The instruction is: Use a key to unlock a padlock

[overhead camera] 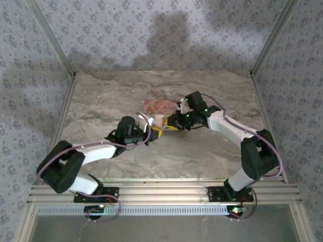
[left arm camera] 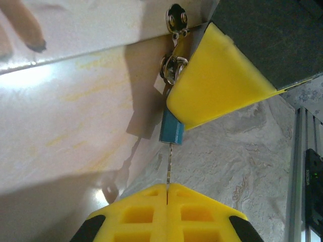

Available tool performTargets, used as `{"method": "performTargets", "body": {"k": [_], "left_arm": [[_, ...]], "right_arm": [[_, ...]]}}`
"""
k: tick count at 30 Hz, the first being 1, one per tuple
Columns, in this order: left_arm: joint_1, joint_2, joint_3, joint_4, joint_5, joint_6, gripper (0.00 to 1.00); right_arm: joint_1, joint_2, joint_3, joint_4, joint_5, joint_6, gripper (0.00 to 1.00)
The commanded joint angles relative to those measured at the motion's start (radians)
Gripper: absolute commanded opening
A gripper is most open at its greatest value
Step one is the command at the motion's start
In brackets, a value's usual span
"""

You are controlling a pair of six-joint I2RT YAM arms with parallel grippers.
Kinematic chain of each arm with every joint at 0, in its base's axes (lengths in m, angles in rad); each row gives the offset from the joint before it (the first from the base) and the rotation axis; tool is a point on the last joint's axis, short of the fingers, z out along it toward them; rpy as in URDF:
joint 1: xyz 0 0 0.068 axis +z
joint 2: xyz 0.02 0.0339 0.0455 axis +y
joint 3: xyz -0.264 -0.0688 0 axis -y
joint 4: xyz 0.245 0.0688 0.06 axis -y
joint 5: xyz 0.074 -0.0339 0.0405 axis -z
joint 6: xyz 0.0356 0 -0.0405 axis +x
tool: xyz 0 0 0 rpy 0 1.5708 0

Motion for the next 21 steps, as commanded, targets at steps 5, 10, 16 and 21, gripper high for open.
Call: {"method": "performTargets", "body": {"k": [5, 10, 16, 21], "left_arm": [[-0.007, -0.054, -0.01, 0.012, -0.01, 0.008, 0.0], [-0.007, -0.091, -0.022, -0.001, -0.023, 0.015, 0.0], [-0.006, -0.083, -0.02, 0.0, -0.026, 0.02, 0.0], [-0.007, -0.062, -0.02, 0.013, -0.026, 0.02, 0.0]], "right_arm": [[0.006, -0.021, 0.031, 0.017, -0.037, 0.013, 0.0], [0.004, -0.015, 0.041, 0.021, -0.051, 0.025, 0.0], [0.006, -0.01, 0.054, 0.024, -0.059, 0.032, 0.0], [0.007, -0.007, 0.057, 0.027, -0.062, 0.037, 0.0]]}}
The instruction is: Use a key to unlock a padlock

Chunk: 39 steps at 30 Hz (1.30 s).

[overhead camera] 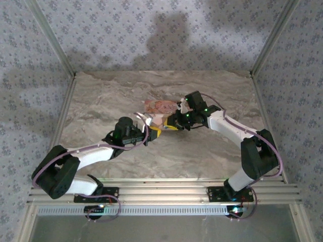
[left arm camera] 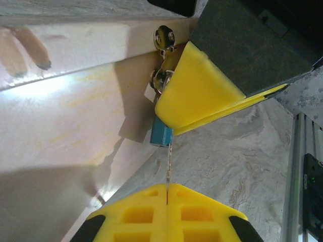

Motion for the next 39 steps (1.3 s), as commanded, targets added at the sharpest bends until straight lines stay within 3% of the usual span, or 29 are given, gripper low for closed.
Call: {"method": "performTargets", "body": {"k": [1, 39], "left_arm": [[-0.008, 0.009, 0.001, 0.03, -0.006, 0.019, 0.0], [-0.007, 0.049, 0.003, 0.076, 0.004, 0.007, 0.0]], "right_arm": [[0.007, -0.006, 0.051, 0.029, -0.057, 0.01, 0.0], [0.009, 0.003, 0.046, 0.033, -0.058, 0.007, 0.0]]}}
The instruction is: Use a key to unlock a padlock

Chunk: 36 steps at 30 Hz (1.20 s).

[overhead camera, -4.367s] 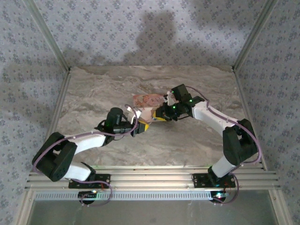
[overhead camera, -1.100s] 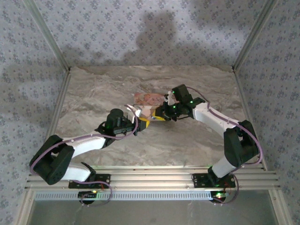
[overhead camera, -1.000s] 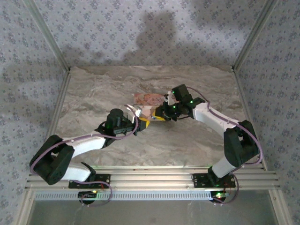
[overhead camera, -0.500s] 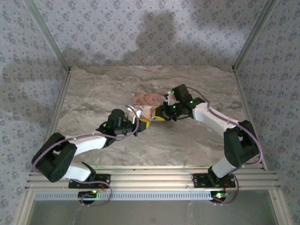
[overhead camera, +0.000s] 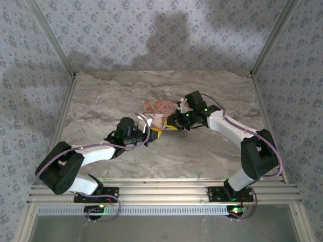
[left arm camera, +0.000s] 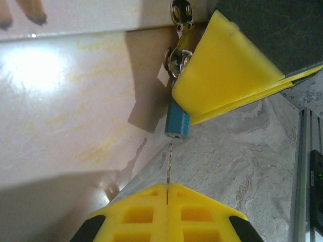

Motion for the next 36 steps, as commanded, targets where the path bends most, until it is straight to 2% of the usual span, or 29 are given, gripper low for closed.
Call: {"method": "performTargets", "body": {"k": [1, 25, 36], "left_arm": [[-0.007, -0.006, 0.004, 0.05, 0.002, 0.007, 0.0], [-0.007, -0.051, -0.03, 0.068, -0.049, 0.003, 0.0], [-0.008, -0.027, -0.024, 0.079, -0.022, -0.003, 0.0]], "right_arm": [[0.006, 0.002, 0.043, 0.034, -0.053, 0.003, 0.0], [0.003, 0.006, 0.038, 0.038, -0.056, 0.0, 0.0], [0.005, 0.004, 0.037, 0.042, -0.053, 0.004, 0.0]]}}
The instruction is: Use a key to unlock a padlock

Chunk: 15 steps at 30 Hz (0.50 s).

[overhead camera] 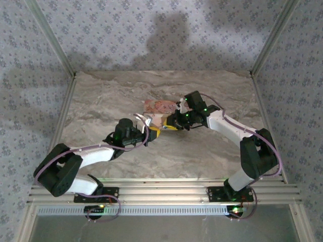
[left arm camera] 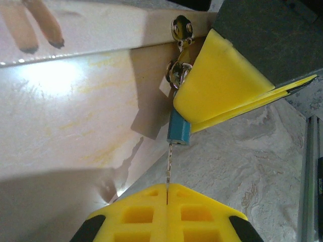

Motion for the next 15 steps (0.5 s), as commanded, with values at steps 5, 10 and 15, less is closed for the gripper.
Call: {"method": "performTargets", "body": {"k": [5, 10, 15], "left_arm": [[-0.007, 0.001, 0.0, 0.055, 0.023, -0.008, 0.0], [-0.007, 0.001, -0.002, 0.049, 0.029, -0.003, 0.0], [-0.007, 0.005, -0.007, 0.053, 0.031, -0.003, 0.0]], "right_arm": [[0.005, -0.004, 0.038, 0.036, -0.043, 0.007, 0.0], [0.004, -0.004, 0.041, 0.036, -0.04, 0.007, 0.0], [0.003, -0.007, 0.039, 0.043, -0.028, 0.013, 0.0]]}}
